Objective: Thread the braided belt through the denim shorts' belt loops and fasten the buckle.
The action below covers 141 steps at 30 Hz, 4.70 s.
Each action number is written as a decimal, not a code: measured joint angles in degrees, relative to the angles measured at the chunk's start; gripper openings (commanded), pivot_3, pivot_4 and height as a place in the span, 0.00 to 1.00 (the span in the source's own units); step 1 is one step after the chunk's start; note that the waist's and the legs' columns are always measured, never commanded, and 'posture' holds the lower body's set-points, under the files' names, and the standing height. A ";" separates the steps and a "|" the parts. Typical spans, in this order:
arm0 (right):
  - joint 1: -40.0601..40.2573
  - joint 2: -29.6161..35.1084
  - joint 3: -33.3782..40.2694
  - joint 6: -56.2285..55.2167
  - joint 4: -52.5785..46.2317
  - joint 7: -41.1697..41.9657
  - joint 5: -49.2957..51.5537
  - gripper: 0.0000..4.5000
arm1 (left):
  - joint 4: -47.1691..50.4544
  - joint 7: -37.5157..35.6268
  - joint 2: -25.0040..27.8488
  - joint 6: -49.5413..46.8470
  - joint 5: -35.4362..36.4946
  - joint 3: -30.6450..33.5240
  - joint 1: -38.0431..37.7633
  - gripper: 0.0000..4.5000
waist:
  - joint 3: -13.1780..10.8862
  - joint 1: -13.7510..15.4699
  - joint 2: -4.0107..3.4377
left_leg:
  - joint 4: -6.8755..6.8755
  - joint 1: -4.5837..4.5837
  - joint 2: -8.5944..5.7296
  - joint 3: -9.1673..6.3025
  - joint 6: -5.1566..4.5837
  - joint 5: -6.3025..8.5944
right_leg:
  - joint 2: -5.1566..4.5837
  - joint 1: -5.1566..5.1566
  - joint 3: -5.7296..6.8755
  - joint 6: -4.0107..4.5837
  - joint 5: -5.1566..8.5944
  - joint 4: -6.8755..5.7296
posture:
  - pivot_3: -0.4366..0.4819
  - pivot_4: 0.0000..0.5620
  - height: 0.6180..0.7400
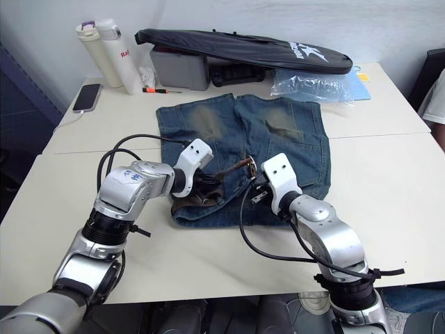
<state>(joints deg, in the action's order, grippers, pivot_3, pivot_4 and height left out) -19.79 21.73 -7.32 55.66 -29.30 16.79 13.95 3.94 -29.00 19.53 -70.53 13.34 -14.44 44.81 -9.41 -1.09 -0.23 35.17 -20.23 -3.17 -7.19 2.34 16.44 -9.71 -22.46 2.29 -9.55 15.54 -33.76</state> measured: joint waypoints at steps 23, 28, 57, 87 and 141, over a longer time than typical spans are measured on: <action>-0.61 2.70 -1.14 -4.58 0.28 2.20 -3.09 0.01 | -0.49 -0.42 1.17 -0.48 0.04 -0.03 0.79 0.00 | -0.04 1.00 0.07 | 0.00 -0.03 0.01 0.02 0.02 0.01 | 0.02 0.00 -0.01 0.01 -0.02 0.11 | 0.48 0.27 1.00; -1.39 4.90 -5.70 -5.78 0.14 3.66 -5.26 0.01 | -0.66 0.53 -2.37 0.01 0.09 0.07 2.46 0.00 | -0.04 0.85 0.07 | -0.01 -0.02 0.02 0.07 0.03 0.02 | 0.03 0.00 -0.02 -0.01 -0.03 0.17 | 0.48 0.27 1.00; -3.41 28.23 -0.54 -17.20 -4.25 33.12 -0.24 1.00 | -2.53 -0.57 -3.54 2.32 0.29 -1.32 2.45 0.00 | -0.16 1.21 0.30 | 0.06 -0.05 0.09 0.17 0.05 0.09 | 0.10 0.09 -0.01 -0.06 -0.08 0.59 | 0.48 0.27 1.00; -24.32 24.87 -11.36 -64.24 38.45 40.81 -23.97 0.43 | -4.49 -1.62 -4.99 8.59 -0.08 -3.47 2.46 0.00 | -0.15 1.11 0.27 | 0.08 -0.13 0.11 0.28 0.08 0.09 | 0.13 0.13 -0.09 -0.16 -0.37 0.78 | 0.48 0.27 1.00; -23.48 31.59 -3.16 -56.58 24.83 46.66 -21.69 0.00 | -4.91 -1.23 -9.88 8.67 8.27 5.47 7.47 0.84 | -0.14 1.14 0.23 | 0.22 -0.14 0.14 0.45 0.05 0.10 | 0.19 0.11 -0.27 -0.20 -0.47 0.78 | 0.48 0.27 1.00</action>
<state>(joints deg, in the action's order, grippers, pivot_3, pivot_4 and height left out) -43.27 53.32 -10.48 -0.92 -4.46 63.45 -7.75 -0.97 -30.24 9.64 -61.86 21.61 -8.96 52.28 -9.56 0.05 -0.01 35.39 -20.37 -3.03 -6.74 2.39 16.54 -9.52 -22.35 2.02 -9.75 15.07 -32.98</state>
